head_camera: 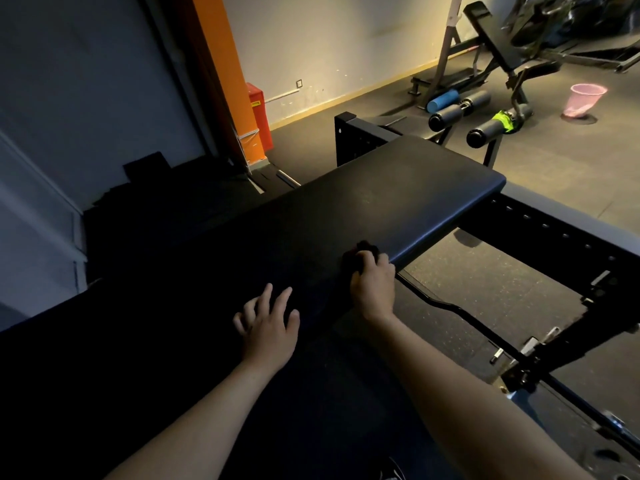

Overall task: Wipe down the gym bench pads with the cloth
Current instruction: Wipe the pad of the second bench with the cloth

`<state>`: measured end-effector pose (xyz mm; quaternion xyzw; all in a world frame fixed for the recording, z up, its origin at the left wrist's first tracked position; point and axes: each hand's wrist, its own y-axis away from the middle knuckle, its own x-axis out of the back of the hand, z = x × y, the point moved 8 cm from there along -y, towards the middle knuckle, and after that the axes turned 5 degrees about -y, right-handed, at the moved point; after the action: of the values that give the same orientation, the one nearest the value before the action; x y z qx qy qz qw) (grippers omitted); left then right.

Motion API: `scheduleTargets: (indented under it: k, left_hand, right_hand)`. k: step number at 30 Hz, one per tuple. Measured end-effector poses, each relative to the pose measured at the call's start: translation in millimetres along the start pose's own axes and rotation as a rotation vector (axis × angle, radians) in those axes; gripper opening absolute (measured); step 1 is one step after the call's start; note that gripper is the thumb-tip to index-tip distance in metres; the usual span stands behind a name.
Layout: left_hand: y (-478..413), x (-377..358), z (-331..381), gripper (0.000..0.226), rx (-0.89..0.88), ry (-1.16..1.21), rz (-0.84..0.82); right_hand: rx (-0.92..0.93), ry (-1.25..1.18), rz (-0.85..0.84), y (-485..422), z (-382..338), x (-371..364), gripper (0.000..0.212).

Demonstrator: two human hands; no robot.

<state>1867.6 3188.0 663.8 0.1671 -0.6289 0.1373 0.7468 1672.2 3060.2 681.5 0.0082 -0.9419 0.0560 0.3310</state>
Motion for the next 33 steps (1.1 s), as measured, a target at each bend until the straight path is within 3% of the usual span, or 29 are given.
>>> scheduleTargets:
  k: [5,8,14,19,21,24,26,30,33]
  left_hand:
    - [-10.9,12.8,-13.8,0.058,0.062,0.007,0.07]
    - [-15.5,11.9,-27.5,0.064,0.155,-0.015,0.068]
    - [-24.6,6.2,-29.1,0.062,0.245,0.065,0.058]
    - [-38.7,8.2,-29.8,0.058,0.321,0.068,0.077]
    - [-48.4,9.6,-27.8,0.058,0.358,0.039,0.064]
    - [-62.0,10.7,-23.0,0.053,0.424,-0.049,0.031]
    - [-63.0,10.5,-22.0,0.05,0.44,-0.11,0.036]
    - [-63.7,9.7,-24.3,0.057,0.441,-0.052,0.075]
    - [-66.8,8.9,-21.8,0.06,0.464,-0.021,0.08]
  right_hand:
    - [0.522,0.138,-0.277,61.3,-66.1,-58.7,0.045]
    - [0.679,0.167,-0.34,56.0,-79.5,-83.1,0.046]
    - [0.621,0.311,-0.313,-64.8,-81.9,-100.4,0.043]
    - [0.36,0.276,-0.245,-135.7,-73.9,-112.1,0.048]
    - [0.449,0.193,-0.358,-116.8,-96.6,-137.7,0.05]
    - [0.747,0.094,-0.683,-57.7,-143.3,-176.7,0.05]
    - [0.858,0.081,-0.776,-40.3,-159.8,-186.1,0.047]
    - [0.933,0.263,-0.652,-79.9,-152.9,-180.2,0.049]
    - [0.849,0.377,-0.559,-138.8,-128.2,-167.5,0.051]
